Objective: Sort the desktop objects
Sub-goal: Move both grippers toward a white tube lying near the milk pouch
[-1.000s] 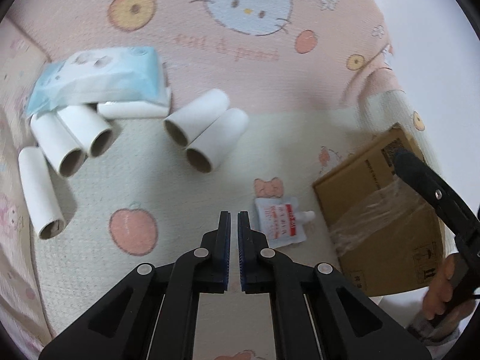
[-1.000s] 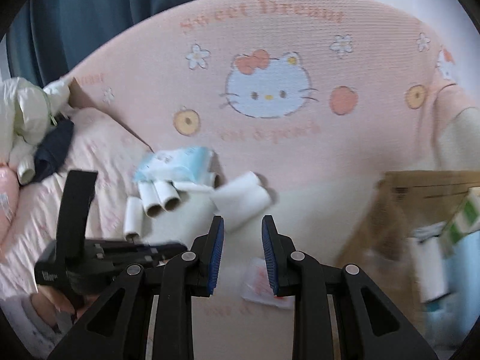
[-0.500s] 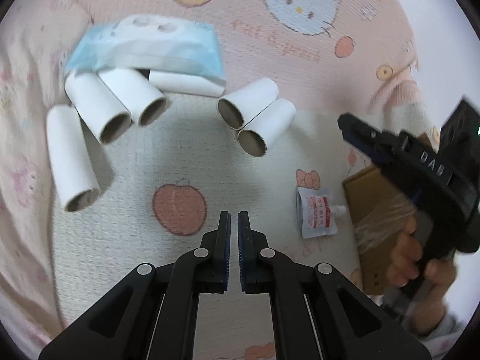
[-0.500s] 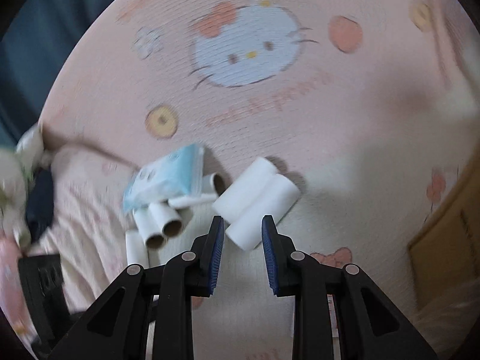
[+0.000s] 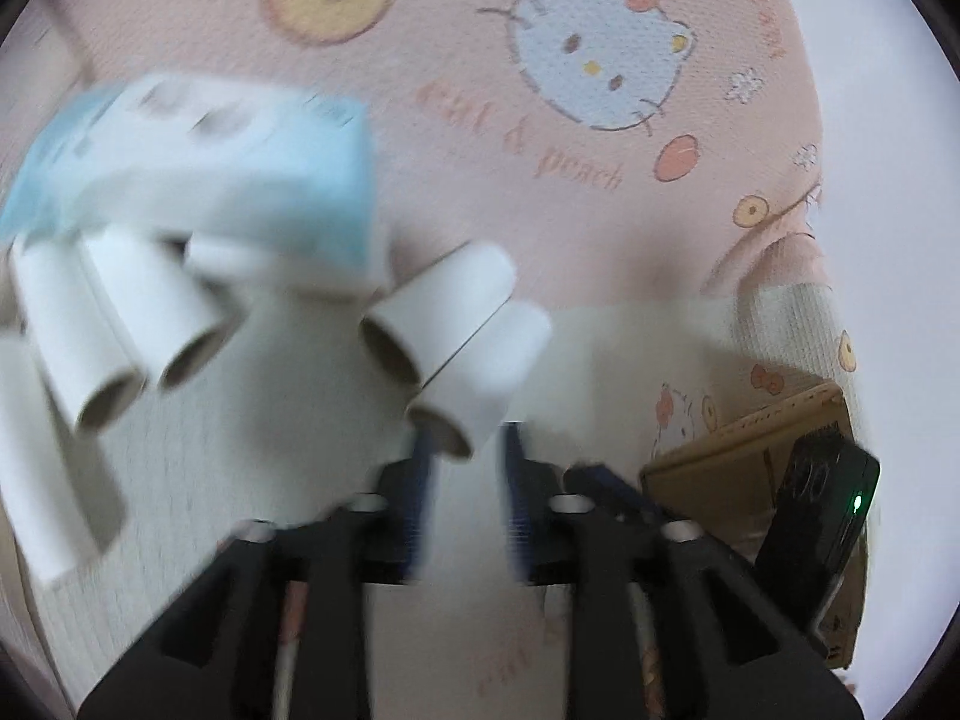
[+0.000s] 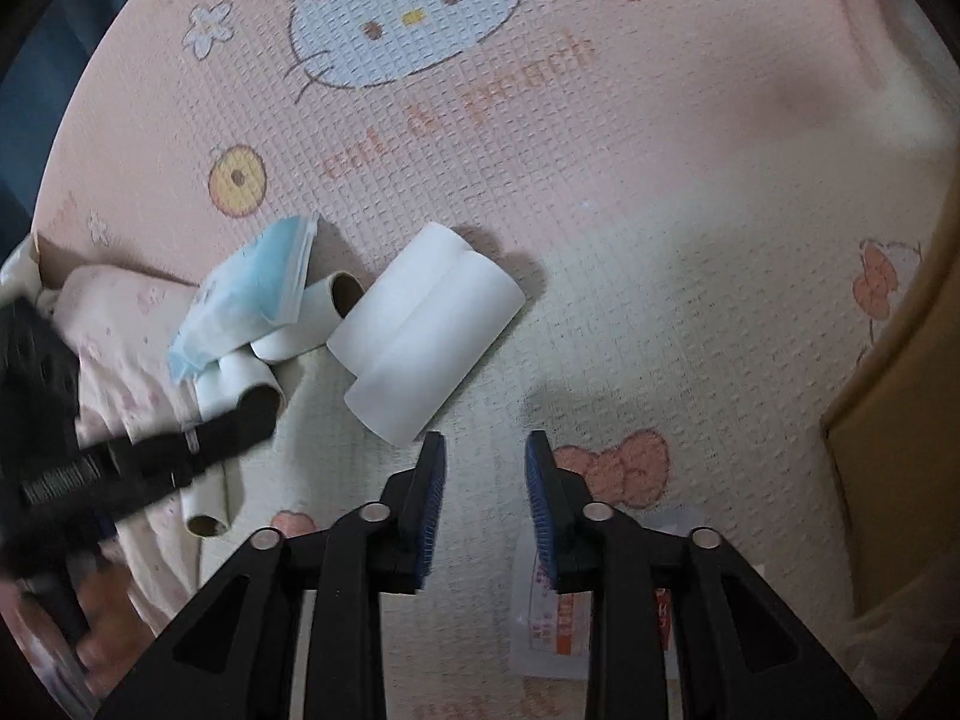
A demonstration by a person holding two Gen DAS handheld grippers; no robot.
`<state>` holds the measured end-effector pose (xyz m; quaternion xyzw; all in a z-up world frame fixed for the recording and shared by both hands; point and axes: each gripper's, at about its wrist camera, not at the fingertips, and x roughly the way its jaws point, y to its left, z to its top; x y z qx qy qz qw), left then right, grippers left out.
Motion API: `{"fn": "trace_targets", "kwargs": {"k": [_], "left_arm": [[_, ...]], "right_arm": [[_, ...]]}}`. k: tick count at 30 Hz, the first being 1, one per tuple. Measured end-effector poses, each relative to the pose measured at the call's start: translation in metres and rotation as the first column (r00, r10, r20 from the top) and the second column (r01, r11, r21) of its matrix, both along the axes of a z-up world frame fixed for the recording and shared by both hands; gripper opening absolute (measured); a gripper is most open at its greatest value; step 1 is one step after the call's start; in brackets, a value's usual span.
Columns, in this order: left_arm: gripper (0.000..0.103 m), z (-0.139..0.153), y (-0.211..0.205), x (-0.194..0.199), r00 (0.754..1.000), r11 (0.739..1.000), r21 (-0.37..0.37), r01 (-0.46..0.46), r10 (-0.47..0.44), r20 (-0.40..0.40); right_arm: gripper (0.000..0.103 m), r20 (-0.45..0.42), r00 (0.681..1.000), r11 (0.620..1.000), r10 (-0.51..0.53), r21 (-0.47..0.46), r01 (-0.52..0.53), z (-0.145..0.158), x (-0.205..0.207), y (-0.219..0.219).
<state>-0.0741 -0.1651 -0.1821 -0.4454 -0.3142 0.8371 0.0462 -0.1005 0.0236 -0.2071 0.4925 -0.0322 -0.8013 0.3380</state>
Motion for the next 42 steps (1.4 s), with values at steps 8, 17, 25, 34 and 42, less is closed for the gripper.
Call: {"fn": "trace_targets", "kwargs": {"k": [8,17,25,34,42], "left_arm": [[0.047,-0.019,0.008,-0.041,0.997,0.999,-0.049,-0.015,0.019,0.079],[0.037,-0.031,0.020,-0.049,0.994,0.999,-0.030,0.041,-0.038,0.104],[0.035,-0.033,0.035,-0.045,0.982,0.991,0.034,0.126,-0.130,0.139],[0.035,-0.037,0.034,-0.053,0.982,0.988,0.078,0.131,-0.140,0.130],[0.034,-0.044,0.030,-0.038,0.989,0.986,0.150,0.067,-0.086,0.120]], "right_arm": [[0.067,-0.069,0.996,0.998,0.048,0.030,-0.046,-0.006,0.004,-0.007],[0.068,-0.078,0.990,0.993,0.117,0.042,-0.114,-0.012,0.008,-0.015],[0.068,-0.043,0.993,0.993,0.112,0.029,-0.110,-0.019,0.004,-0.013],[0.068,-0.009,0.997,0.997,0.074,-0.001,-0.074,-0.021,-0.005,-0.008],[0.037,0.052,0.990,0.991,0.131,-0.023,-0.130,-0.029,-0.004,-0.016]]}}
